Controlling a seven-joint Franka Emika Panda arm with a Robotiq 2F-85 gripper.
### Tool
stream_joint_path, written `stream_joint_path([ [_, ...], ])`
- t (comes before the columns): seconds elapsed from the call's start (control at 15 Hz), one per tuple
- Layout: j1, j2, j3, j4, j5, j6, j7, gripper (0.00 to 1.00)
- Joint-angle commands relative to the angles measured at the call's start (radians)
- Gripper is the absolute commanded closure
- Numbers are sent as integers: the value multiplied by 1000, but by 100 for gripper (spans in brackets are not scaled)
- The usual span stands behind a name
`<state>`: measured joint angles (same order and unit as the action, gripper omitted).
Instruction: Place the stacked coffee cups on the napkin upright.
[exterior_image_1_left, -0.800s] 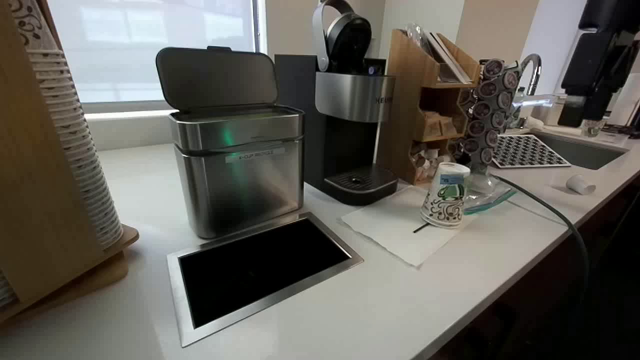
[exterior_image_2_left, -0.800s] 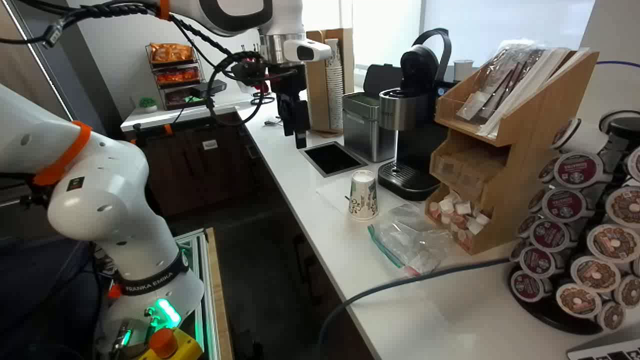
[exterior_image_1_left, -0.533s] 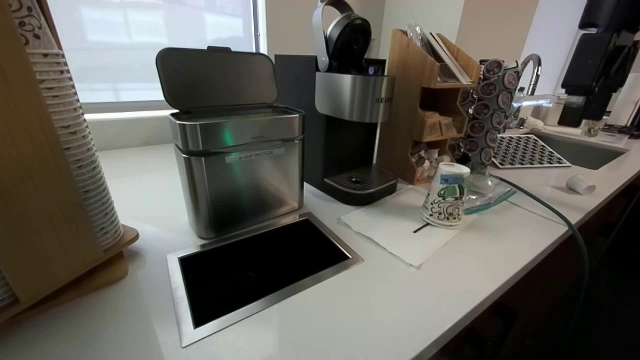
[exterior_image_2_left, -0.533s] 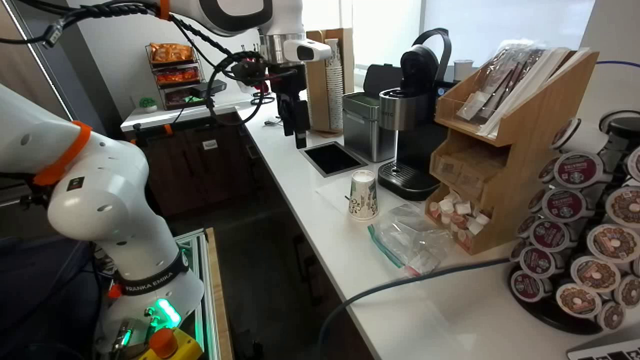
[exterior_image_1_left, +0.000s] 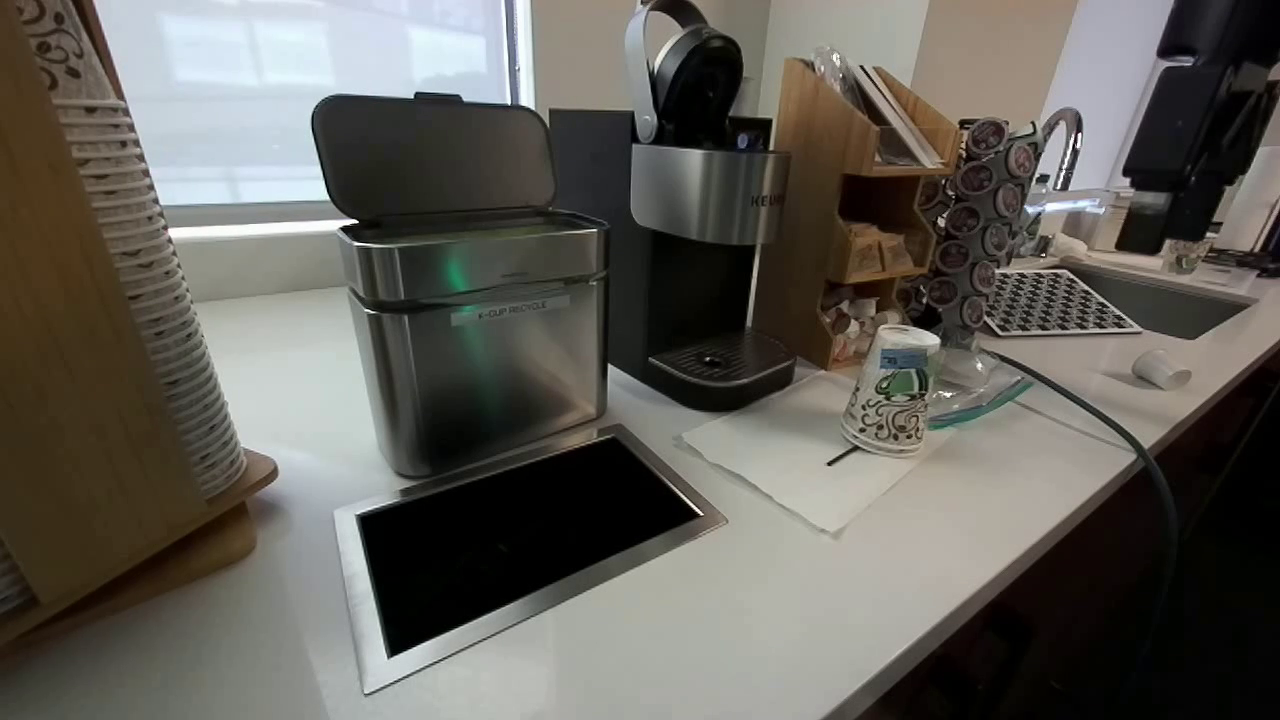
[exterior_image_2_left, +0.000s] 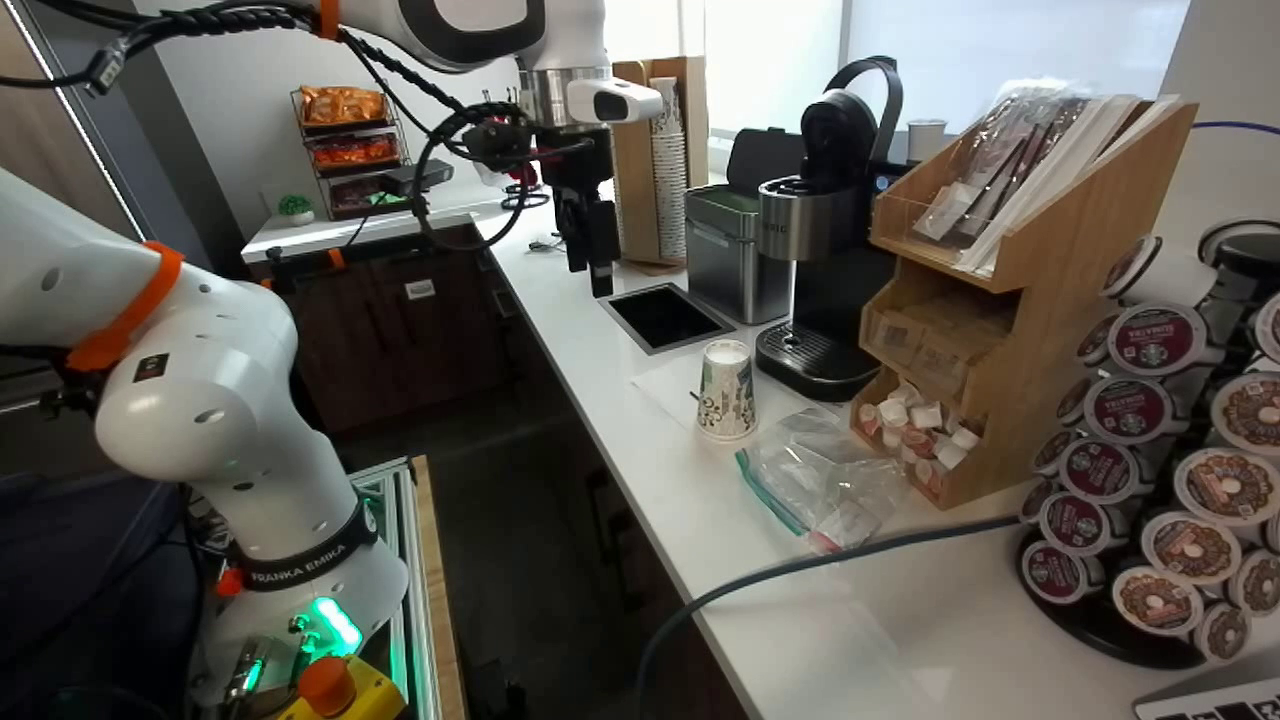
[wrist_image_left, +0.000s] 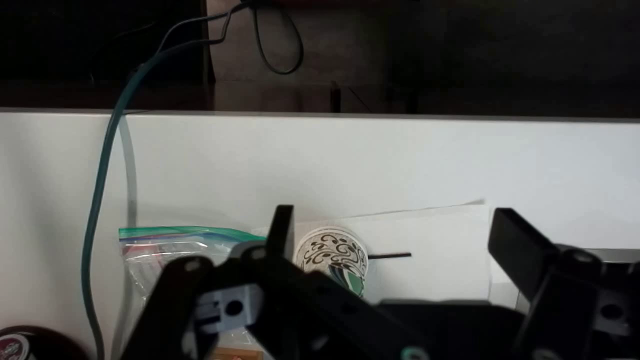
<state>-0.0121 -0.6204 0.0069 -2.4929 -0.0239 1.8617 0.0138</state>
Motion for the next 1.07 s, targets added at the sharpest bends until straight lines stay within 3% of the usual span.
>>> stream_joint_path([
  [0.0, 2, 0, -1, 2, -1, -2, 1, 0],
  [0.73, 2, 0, -1, 2, -1, -2, 1, 0],
  [0.87, -55, 7, -29, -15, -2, 12, 70, 0],
  [1.0, -64, 0, -62, -42, -3, 60, 32, 0],
])
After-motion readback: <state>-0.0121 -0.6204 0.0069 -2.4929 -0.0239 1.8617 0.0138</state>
